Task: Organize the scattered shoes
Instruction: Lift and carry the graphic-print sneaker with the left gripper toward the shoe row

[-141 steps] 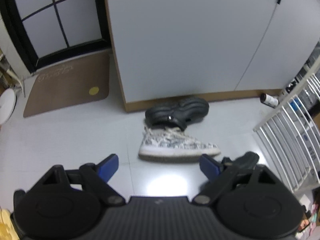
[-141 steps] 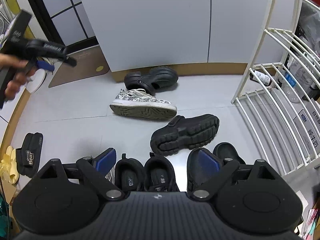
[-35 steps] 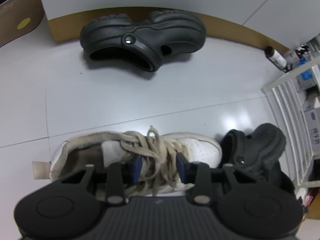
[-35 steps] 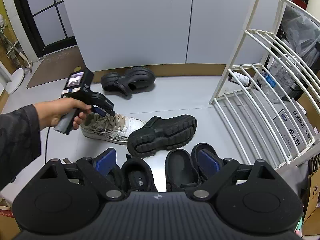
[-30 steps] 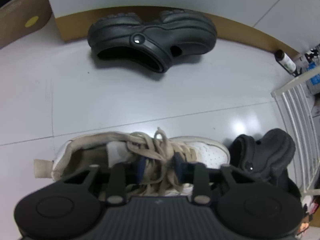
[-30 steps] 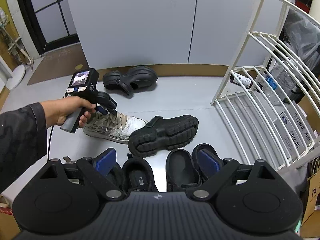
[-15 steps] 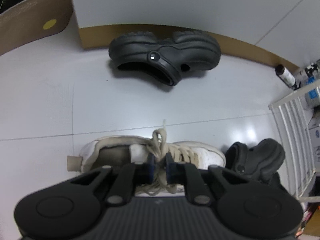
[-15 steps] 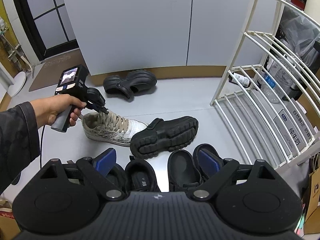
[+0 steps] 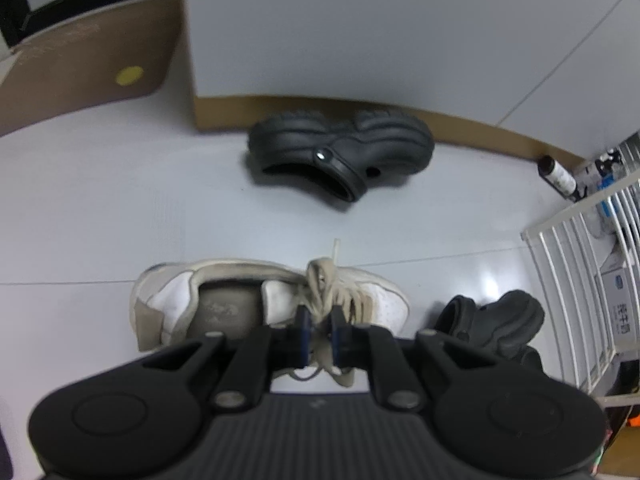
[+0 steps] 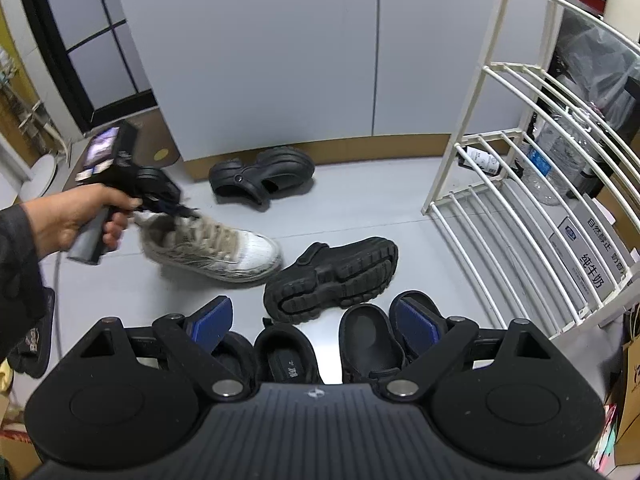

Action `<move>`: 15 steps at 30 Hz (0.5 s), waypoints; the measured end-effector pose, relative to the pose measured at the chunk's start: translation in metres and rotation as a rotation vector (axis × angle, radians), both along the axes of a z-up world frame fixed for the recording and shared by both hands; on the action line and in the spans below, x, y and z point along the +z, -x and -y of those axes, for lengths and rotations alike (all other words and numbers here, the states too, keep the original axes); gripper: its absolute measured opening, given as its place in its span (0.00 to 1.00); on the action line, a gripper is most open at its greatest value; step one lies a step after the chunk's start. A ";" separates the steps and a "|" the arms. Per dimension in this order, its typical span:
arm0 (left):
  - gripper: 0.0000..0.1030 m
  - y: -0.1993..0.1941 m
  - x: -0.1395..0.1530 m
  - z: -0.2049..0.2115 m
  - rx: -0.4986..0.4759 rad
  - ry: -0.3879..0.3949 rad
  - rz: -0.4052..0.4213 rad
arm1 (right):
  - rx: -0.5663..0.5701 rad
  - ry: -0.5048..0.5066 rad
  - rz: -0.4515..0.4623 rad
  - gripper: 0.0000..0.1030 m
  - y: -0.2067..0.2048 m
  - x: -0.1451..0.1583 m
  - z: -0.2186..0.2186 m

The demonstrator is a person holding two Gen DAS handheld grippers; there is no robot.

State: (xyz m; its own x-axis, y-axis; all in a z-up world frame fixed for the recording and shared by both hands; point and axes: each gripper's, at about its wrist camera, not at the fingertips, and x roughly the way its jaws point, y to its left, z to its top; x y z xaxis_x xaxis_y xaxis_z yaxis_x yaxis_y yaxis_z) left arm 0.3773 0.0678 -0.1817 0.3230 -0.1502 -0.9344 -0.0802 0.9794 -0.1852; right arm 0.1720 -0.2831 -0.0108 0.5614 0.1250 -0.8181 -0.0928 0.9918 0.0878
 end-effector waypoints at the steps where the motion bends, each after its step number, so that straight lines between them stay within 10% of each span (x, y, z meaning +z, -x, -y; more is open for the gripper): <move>1: 0.09 0.003 0.006 -0.004 0.004 -0.005 0.004 | -0.007 -0.002 0.011 0.90 0.001 0.003 0.002; 15: 0.09 0.098 0.113 -0.063 0.081 -0.055 0.071 | 0.024 -0.035 0.056 0.90 0.017 0.019 -0.017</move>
State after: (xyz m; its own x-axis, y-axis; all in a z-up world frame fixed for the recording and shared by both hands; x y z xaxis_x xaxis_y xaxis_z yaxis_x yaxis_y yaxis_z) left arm 0.2796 0.1309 -0.0688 0.3980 -0.0699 -0.9147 -0.1478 0.9792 -0.1392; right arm 0.1555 -0.2659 0.0086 0.6025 0.1669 -0.7805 -0.1226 0.9856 0.1162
